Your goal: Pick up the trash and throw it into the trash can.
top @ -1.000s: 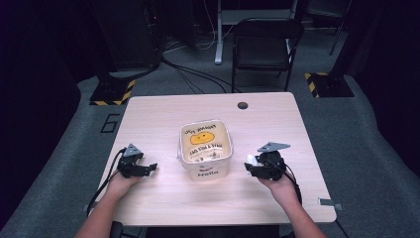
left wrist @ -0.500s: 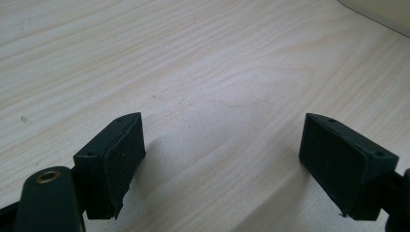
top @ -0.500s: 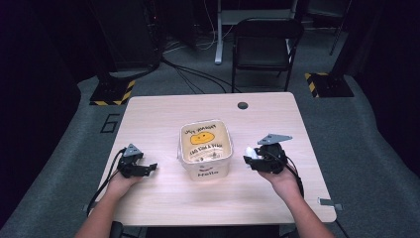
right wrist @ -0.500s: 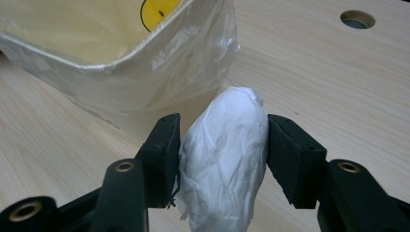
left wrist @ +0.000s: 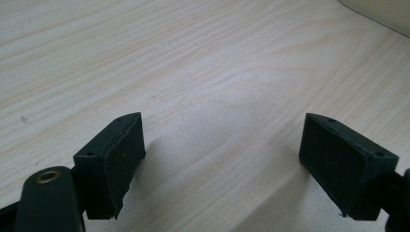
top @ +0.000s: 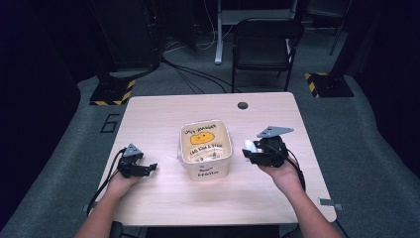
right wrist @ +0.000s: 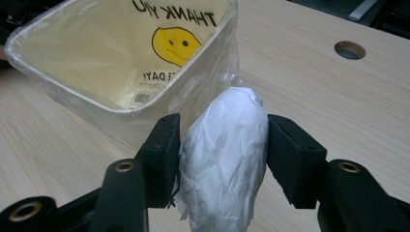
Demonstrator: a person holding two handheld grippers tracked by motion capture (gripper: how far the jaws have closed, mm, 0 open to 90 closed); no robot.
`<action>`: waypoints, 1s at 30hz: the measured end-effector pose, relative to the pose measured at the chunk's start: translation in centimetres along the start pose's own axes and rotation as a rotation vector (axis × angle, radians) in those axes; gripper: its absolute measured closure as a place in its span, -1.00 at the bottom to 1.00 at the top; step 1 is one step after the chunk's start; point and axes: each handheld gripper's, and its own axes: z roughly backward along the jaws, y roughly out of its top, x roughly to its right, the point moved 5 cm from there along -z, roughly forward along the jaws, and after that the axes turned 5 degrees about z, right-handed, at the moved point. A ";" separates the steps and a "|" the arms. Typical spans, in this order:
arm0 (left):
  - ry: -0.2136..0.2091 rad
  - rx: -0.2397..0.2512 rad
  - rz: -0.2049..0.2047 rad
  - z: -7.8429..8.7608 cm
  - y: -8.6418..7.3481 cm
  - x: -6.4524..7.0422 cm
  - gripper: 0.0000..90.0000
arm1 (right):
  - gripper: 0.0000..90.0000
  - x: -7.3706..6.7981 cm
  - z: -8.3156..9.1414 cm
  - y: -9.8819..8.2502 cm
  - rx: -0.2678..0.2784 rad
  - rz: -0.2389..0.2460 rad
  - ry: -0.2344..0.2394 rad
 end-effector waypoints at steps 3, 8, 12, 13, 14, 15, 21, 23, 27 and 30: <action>-0.002 -0.007 -0.002 0.0 0.0 0.0 -0.63 | 0.05 -0.2 0.2 0.6 0.007 0.004 0.003; -0.001 -0.005 -0.002 0.0 0.0 0.0 -0.63 | 0.05 -0.6 0.3 1.8 0.015 0.026 0.020; -0.002 -0.005 -0.002 0.0 0.0 0.0 -0.63 | 0.05 -1.1 0.3 2.7 0.019 0.045 0.025; -0.001 -0.003 -0.002 0.0 0.0 0.0 -0.63 | 0.05 -1.2 0.2 3.0 0.022 0.048 0.027; -0.001 -0.001 -0.002 0.0 0.0 0.0 -0.63 | 0.05 -1.3 0.2 3.2 0.023 0.048 0.029; -0.002 -0.003 -0.003 0.0 0.0 0.0 -0.63 | 0.05 -1.4 0.2 3.4 0.026 0.060 0.030; -0.003 -0.006 -0.003 0.0 0.0 0.0 -0.63 | 0.05 -2.2 0.0 4.6 0.046 0.073 0.048; -0.003 -0.006 -0.003 0.0 0.0 0.0 -0.63 | 0.05 -2.3 -0.1 5.0 0.049 0.082 0.051; -0.002 -0.003 -0.003 0.0 0.0 0.0 -0.64 | 0.05 -2.7 -0.4 5.6 0.056 0.087 0.061; -0.004 -0.006 -0.004 0.0 0.0 0.0 -0.63 | 0.05 -3.1 -0.6 6.2 0.062 0.091 0.070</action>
